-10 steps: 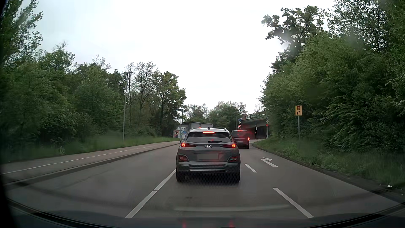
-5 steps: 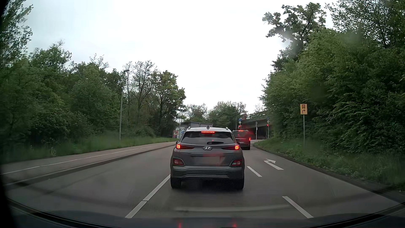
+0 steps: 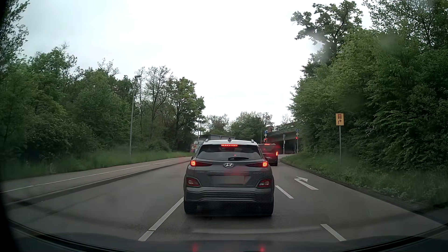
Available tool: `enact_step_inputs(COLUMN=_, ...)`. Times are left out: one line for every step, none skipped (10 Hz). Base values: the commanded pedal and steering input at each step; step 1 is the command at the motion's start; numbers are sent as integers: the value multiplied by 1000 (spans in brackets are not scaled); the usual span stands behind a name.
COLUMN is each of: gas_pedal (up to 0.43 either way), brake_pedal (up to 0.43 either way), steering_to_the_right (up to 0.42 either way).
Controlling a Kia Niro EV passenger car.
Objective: Follow the waypoints while adhering to traffic rules and regulations
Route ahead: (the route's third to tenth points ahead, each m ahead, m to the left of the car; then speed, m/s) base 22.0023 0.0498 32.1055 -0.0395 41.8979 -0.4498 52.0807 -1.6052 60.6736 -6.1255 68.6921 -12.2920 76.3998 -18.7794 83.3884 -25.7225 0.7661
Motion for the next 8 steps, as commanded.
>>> enact_step_inputs(gas_pedal=0, brake_pedal=152, steering_to_the_right=6)
enact_step_inputs(gas_pedal=0, brake_pedal=159, steering_to_the_right=6)
enact_step_inputs(gas_pedal=0, brake_pedal=165, steering_to_the_right=6)
enact_step_inputs(gas_pedal=0, brake_pedal=171, steering_to_the_right=6)
enact_step_inputs(gas_pedal=0, brake_pedal=189, steering_to_the_right=6)
enact_step_inputs(gas_pedal=0, brake_pedal=201, steering_to_the_right=6)
enact_step_inputs(gas_pedal=0, brake_pedal=207, steering_to_the_right=6)
enact_step_inputs(gas_pedal=0, brake_pedal=207, steering_to_the_right=6)
